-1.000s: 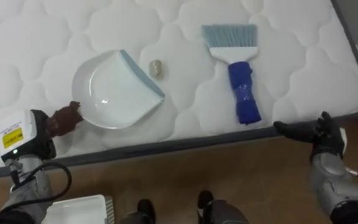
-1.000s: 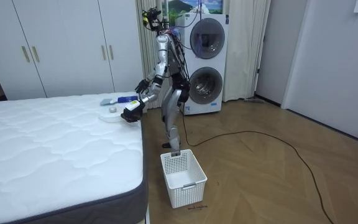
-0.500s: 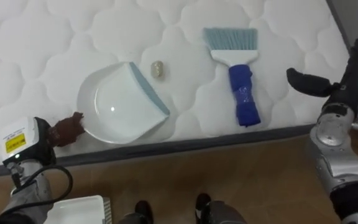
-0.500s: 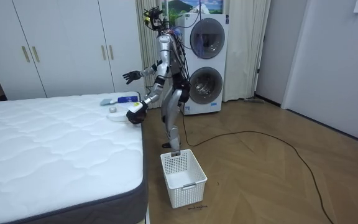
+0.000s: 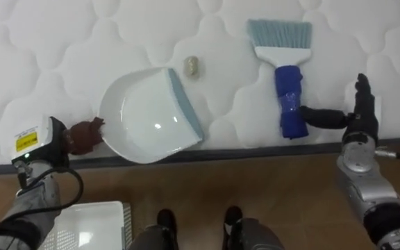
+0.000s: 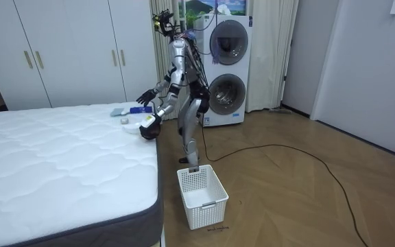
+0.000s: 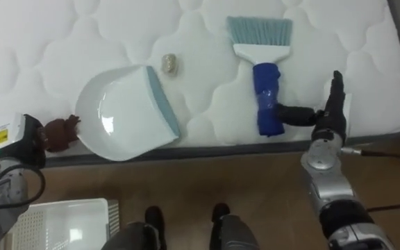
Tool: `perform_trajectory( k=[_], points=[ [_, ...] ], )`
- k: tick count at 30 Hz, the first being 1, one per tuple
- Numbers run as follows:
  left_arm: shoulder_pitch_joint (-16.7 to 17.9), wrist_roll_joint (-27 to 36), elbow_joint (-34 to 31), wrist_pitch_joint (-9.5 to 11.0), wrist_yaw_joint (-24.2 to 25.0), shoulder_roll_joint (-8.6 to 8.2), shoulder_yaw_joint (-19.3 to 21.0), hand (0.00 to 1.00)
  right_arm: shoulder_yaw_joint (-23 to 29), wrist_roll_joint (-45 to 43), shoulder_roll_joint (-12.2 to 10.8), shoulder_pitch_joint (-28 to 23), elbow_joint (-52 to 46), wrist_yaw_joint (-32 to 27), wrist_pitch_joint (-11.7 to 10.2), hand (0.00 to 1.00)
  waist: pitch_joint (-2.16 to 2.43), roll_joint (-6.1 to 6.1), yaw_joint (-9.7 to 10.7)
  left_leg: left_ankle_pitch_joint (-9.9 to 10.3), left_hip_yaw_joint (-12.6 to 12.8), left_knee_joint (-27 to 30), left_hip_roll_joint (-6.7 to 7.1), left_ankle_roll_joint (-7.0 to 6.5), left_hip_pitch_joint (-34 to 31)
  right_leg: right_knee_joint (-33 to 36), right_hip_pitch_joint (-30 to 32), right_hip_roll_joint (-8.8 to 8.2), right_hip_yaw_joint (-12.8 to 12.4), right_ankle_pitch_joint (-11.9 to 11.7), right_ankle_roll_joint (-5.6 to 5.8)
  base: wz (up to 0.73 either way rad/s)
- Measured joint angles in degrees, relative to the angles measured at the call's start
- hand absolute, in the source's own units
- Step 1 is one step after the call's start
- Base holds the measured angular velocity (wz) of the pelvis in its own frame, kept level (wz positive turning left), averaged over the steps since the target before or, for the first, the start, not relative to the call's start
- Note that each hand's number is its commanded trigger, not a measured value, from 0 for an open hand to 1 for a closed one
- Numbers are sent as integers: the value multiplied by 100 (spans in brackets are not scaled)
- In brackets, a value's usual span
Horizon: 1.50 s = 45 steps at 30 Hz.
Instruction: Clean bed
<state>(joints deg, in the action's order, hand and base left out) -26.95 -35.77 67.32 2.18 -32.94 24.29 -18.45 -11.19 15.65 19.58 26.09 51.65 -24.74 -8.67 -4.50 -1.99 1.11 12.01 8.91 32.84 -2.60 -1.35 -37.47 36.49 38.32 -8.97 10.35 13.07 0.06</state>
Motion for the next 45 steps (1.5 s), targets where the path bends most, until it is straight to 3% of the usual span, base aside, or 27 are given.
perform_trajectory(
  k=[9,24,45],
  points=[
    [-109,8,0,-19,-1,7,-203,100,-488,-19,93,276,231,175,3,0,-9,14,-33,9,-5,54,-75,1,-20,30,-19,14,75,-18,-30,1],
    [-117,-5,-4,23,0,5,-254,100,-510,412,93,405,182,174,102,0,-18,15,-315,33,20,96,-88,1,-34,12,-21,30,83,-4,-55,-1],
    [-118,-270,-7,21,6,-5,-195,100,-506,494,84,598,107,440,51,0,-21,9,-300,32,-116,146,-66,0,-72,-46,-123,9,218,12,-42,2]
  ],
)
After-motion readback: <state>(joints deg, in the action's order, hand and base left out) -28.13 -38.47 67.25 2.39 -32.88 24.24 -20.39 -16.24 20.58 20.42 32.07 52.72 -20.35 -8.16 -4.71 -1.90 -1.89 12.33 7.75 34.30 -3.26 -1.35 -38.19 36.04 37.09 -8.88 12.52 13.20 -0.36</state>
